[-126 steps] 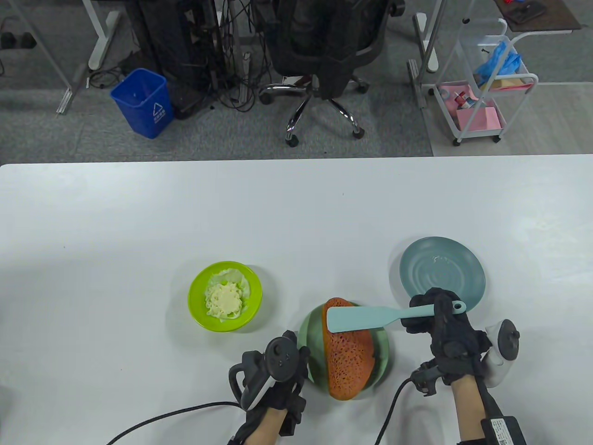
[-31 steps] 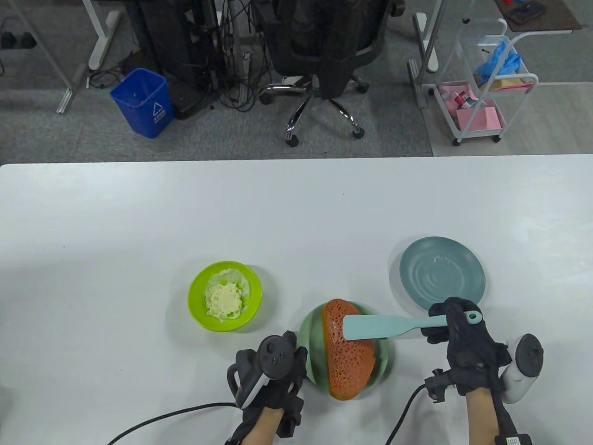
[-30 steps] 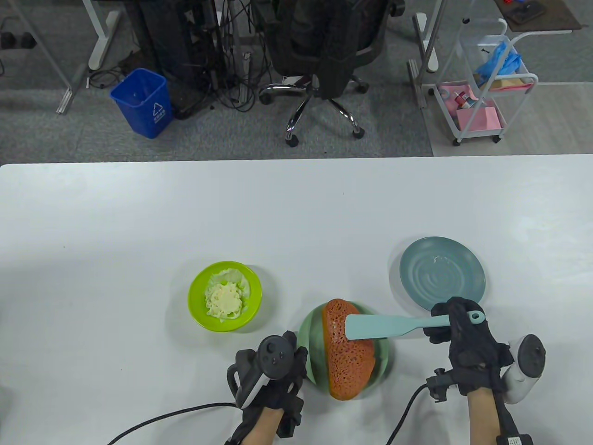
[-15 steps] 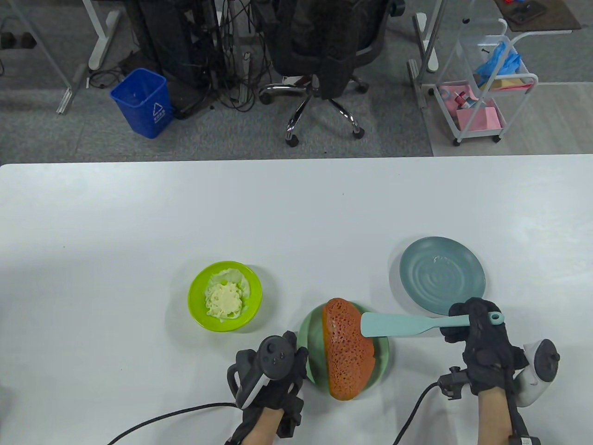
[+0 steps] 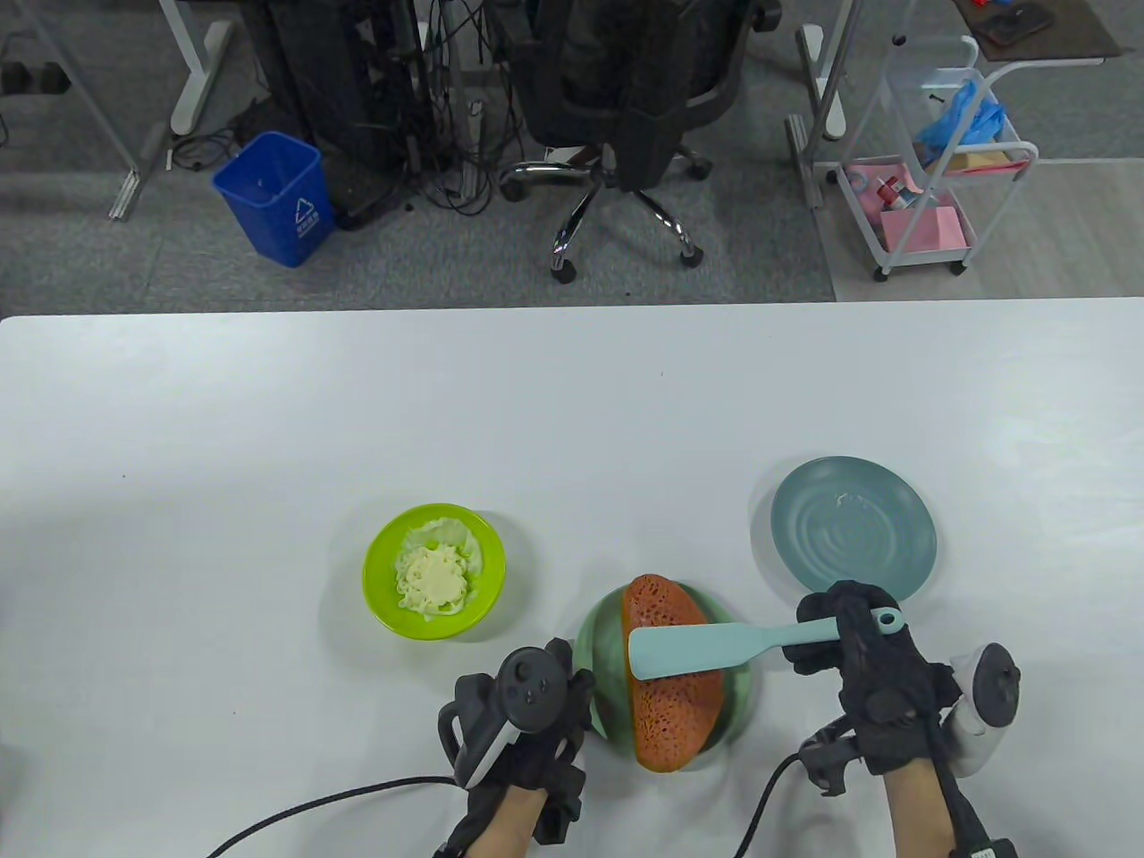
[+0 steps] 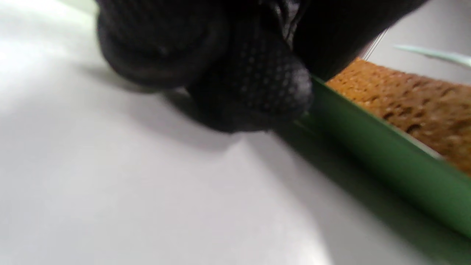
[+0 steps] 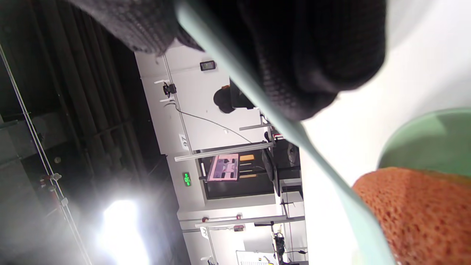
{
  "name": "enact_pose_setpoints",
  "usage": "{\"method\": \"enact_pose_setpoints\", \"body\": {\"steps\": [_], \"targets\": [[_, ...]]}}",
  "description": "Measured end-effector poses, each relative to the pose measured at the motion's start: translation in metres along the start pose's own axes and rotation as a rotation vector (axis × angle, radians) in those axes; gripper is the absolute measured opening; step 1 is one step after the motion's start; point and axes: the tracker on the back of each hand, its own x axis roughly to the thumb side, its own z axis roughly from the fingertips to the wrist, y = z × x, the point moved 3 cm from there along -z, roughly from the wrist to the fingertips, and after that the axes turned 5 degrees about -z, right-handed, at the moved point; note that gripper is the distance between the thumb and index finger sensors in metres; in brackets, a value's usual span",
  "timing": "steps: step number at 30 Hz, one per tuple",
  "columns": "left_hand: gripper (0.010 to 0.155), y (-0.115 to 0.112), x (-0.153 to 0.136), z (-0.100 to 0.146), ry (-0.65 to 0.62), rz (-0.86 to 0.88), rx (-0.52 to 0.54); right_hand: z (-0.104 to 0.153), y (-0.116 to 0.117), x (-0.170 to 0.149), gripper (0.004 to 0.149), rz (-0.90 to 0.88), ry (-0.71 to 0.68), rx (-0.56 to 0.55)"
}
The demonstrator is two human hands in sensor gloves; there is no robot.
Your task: Dip dessert spatula into salad dressing and spread onto bread slice
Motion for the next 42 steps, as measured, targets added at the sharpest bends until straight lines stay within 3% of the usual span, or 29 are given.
{"method": "enact_pose_setpoints", "body": {"steps": [11, 23, 28, 35, 42], "targets": [[0.057, 0.0, 0.0, 0.0, -0.003, 0.003, -0.002, 0.003, -0.002, 0.016, 0.042, 0.126, -0.028, -0.045], [0.057, 0.0, 0.0, 0.001, -0.01, 0.01, -0.008, 0.006, -0.05, 0.024, 0.041, 0.106, -0.026, -0.197], [0.057, 0.0, -0.001, 0.001, -0.012, 0.013, -0.011, 0.006, -0.059, 0.021, 0.041, 0.075, -0.016, -0.223], [0.058, 0.0, -0.001, 0.001, -0.015, 0.019, -0.015, 0.004, -0.05, 0.016, 0.041, 0.043, -0.019, -0.189], [0.058, 0.0, -0.002, 0.001, -0.015, 0.028, -0.021, 0.005, -0.021, 0.013, 0.042, -0.024, -0.014, -0.079]]}}
